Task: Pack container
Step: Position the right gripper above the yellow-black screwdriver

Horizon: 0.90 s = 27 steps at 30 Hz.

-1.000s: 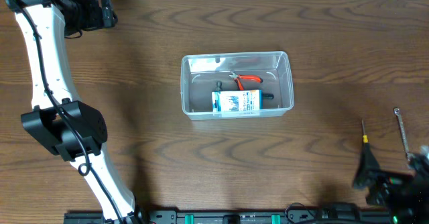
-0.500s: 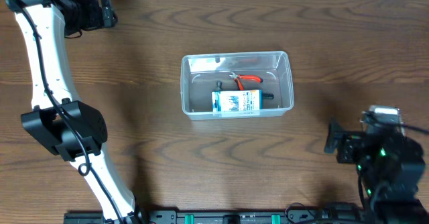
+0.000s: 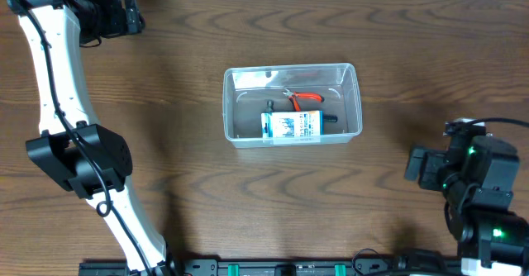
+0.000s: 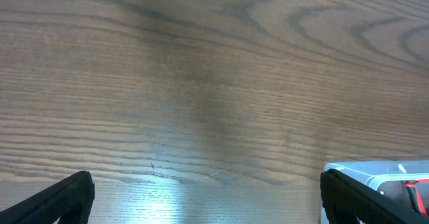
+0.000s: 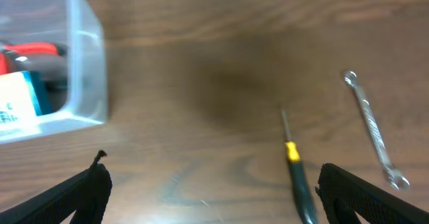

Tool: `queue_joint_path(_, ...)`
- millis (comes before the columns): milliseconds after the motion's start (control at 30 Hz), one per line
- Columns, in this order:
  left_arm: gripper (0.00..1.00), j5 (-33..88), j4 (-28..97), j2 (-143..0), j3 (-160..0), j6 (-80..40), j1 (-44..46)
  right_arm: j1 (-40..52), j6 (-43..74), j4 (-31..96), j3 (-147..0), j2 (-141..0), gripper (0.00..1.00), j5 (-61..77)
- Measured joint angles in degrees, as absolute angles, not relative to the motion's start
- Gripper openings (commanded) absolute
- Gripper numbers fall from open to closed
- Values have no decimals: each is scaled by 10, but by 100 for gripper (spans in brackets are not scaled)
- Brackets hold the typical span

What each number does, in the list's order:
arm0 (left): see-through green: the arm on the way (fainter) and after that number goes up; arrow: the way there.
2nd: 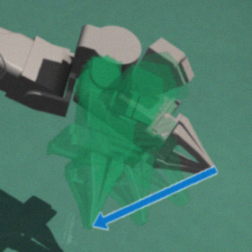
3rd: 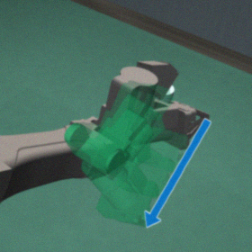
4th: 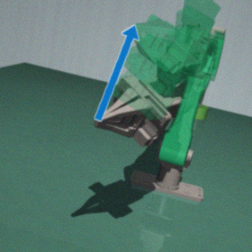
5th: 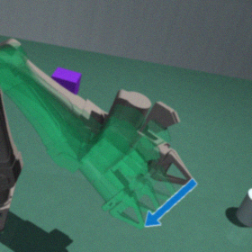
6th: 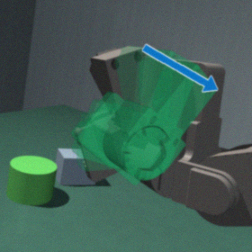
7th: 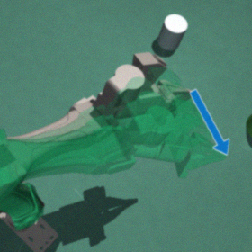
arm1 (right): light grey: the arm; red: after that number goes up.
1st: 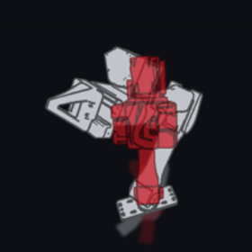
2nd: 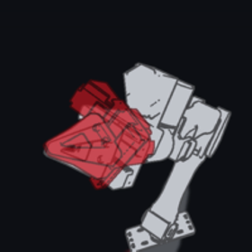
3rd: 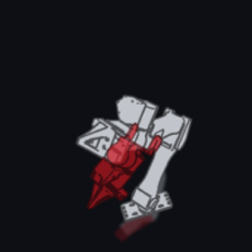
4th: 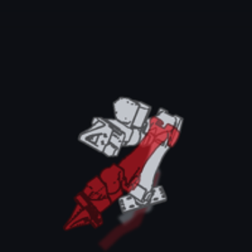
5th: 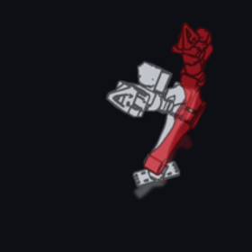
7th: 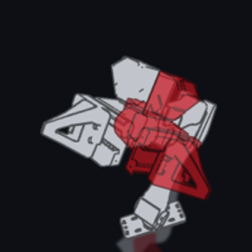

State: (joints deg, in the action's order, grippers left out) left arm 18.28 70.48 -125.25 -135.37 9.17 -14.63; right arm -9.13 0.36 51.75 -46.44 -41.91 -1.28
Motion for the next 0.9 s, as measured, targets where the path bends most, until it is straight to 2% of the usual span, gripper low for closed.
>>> queue_joint_path(233, 98, 183, 705, -1253, -1354, 92, -146, -203, -50, 599, -536, -462, 99, -3)
queue_joint_path(467, 98, 183, 705, -1253, -1354, 92, -146, -329, -193, 684, -601, -550, 99, 149)
queue_joint_path(600, 98, 183, 705, -1253, -1354, 92, -146, -352, -249, 684, -616, -606, 99, 180)
queue_joint_path(900, 98, 183, 705, -1253, -1354, 92, -146, -357, -273, 648, -618, -668, 99, 90)
